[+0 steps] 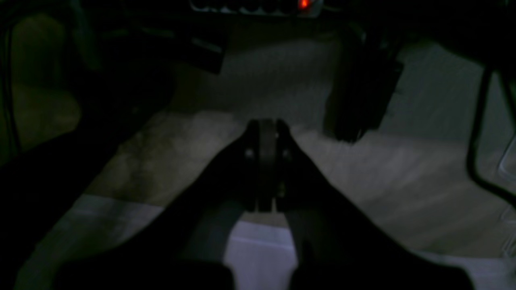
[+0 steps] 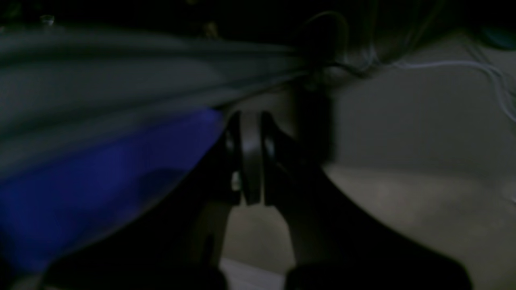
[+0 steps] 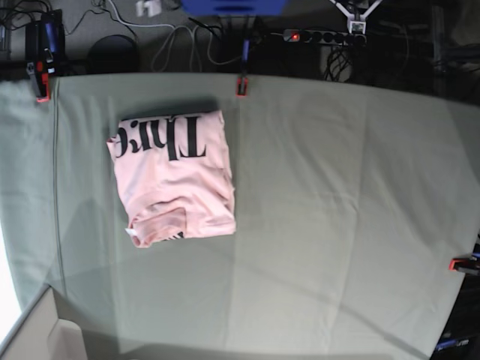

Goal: Layout the t-shirt on the table in an organized manner, then fold the t-shirt properly

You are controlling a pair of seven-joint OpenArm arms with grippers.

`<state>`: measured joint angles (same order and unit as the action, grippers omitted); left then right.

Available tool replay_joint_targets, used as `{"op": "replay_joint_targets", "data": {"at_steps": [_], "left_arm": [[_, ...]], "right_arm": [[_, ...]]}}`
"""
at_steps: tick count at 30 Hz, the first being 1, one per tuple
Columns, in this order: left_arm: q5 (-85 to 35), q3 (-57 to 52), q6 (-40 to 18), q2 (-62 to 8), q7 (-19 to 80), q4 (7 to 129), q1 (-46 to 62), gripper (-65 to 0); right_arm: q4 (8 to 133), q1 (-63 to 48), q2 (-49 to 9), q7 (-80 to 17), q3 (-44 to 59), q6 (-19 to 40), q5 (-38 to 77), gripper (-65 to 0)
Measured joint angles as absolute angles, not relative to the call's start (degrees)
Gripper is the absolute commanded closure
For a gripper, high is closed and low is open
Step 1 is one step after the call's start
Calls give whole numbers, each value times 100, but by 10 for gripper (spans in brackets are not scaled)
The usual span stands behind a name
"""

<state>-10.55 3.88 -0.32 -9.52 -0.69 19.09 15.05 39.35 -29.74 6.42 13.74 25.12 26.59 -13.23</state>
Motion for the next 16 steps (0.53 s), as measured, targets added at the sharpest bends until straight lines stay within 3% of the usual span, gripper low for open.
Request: {"op": "replay_joint_targets", "data": {"at_steps": [3,7,11,16], "left_arm": [[-1057,648,-320,-882,-952,596,827,0],[-1070,497,-427,-668,-904,268,534,0],[-1057,344,-318,-469,-838,425,499,0],[-1015,364,-314,-454,-819,373,355,0]], "right_arm": [[2200,-2620,-30,2635,2043,1533,-1420,0],[104,-1833,-620,3712,1761,569,-1417,0],[86,-1514,-661,3881,1634,-397,-1446,0],[534,-1625,-456,3037,1632,-1192,-1417,0]]}}
